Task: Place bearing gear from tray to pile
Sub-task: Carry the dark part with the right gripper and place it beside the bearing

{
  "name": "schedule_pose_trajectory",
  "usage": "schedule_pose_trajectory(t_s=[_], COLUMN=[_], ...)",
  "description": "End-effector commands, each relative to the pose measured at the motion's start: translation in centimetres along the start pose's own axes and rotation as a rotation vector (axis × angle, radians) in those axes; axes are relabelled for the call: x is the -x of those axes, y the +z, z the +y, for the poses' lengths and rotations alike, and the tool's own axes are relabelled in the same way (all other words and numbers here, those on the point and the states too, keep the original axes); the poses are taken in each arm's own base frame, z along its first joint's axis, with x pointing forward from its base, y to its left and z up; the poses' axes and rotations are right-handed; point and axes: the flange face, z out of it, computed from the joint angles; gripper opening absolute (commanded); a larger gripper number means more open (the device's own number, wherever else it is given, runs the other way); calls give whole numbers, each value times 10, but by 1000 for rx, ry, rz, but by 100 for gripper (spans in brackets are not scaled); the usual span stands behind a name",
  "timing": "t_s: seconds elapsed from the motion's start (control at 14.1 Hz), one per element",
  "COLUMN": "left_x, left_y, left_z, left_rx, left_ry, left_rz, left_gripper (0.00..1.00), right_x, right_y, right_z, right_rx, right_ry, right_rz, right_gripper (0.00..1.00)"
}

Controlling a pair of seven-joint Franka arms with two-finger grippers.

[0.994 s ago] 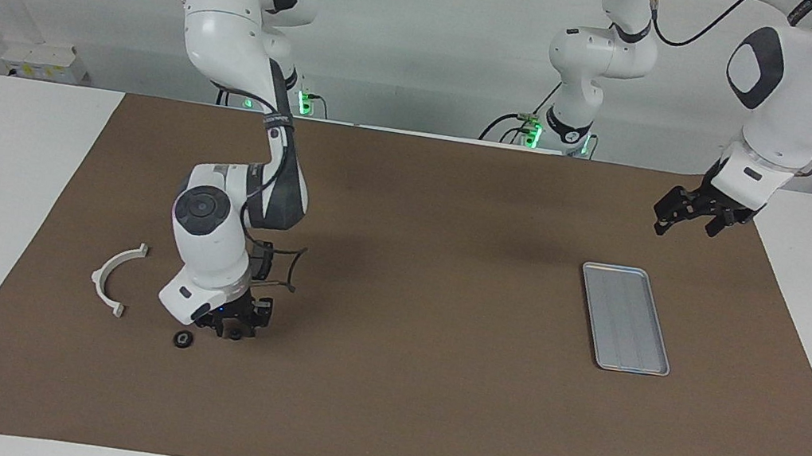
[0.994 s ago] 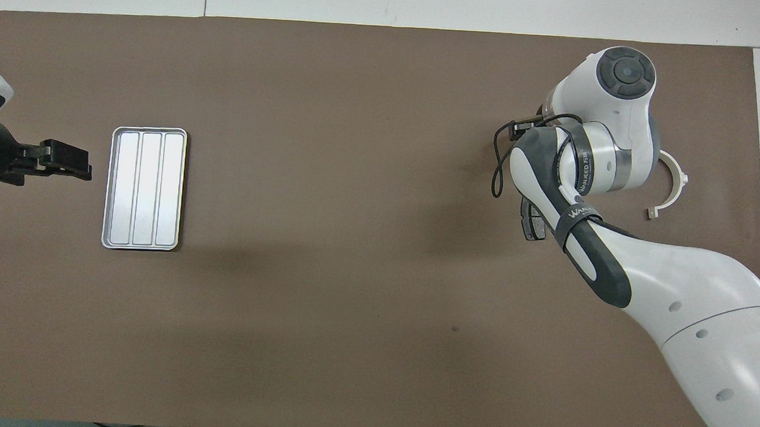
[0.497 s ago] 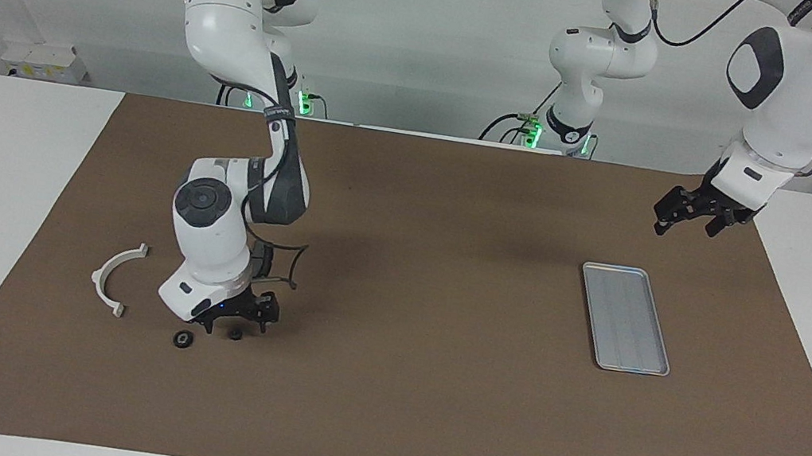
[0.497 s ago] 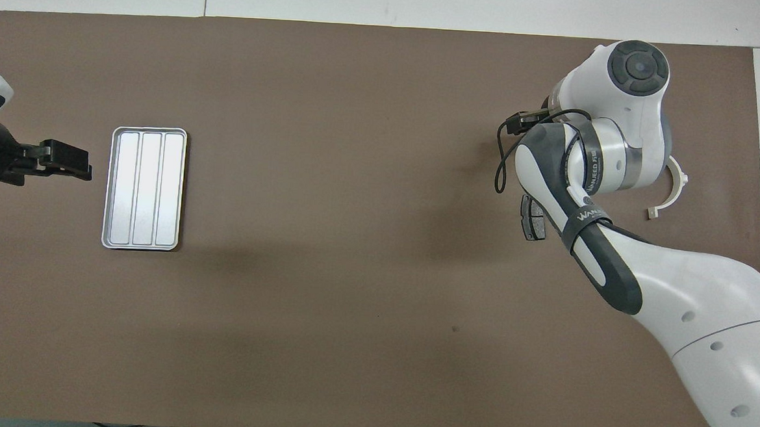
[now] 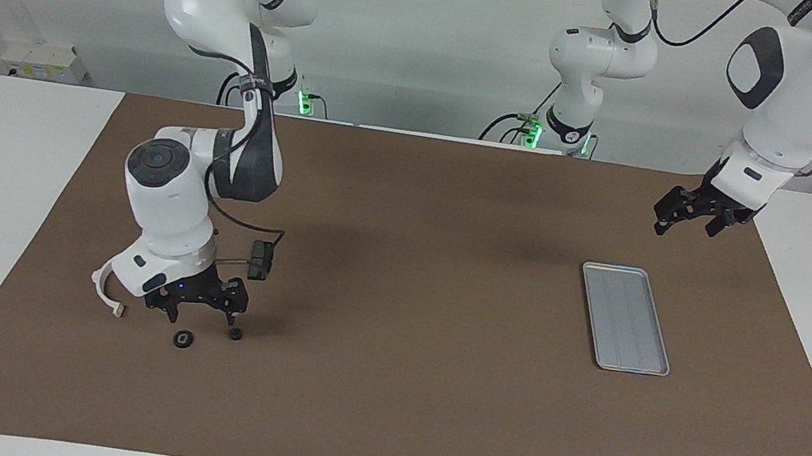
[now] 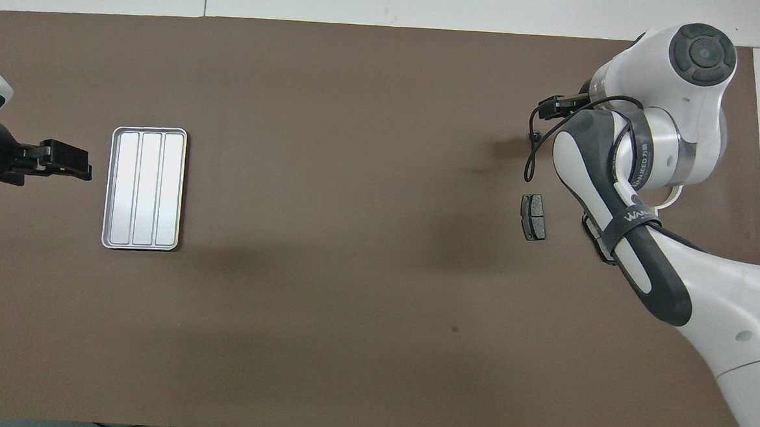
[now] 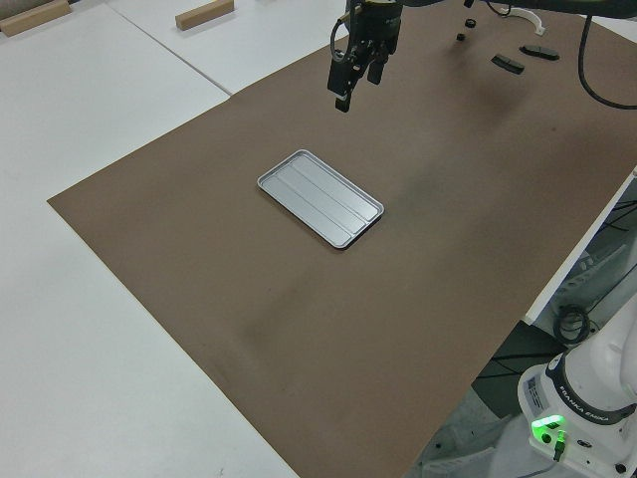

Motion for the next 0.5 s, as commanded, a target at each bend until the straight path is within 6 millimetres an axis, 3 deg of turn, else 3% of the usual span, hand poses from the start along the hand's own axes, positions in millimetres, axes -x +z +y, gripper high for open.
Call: schedule_pose_trajectory(t_s=[0.0,0.21,0.43], left_x=[1,1,1], left_y=[-7,-7,-7], left_z=[-1,-1,-1], left_rx=[10,10,10], left_ry=[11,11,11], left_rz=[6,6,6], left_gripper=[100,100,100], right_x=[16,53,100], right_y=[-44,-114,-194], right_z=[19,33,35], right_rx=[-14,-18,-25], right_ry=[11,32,34], right_rz=[-37,-46,-49], right_gripper=[100,100,100])
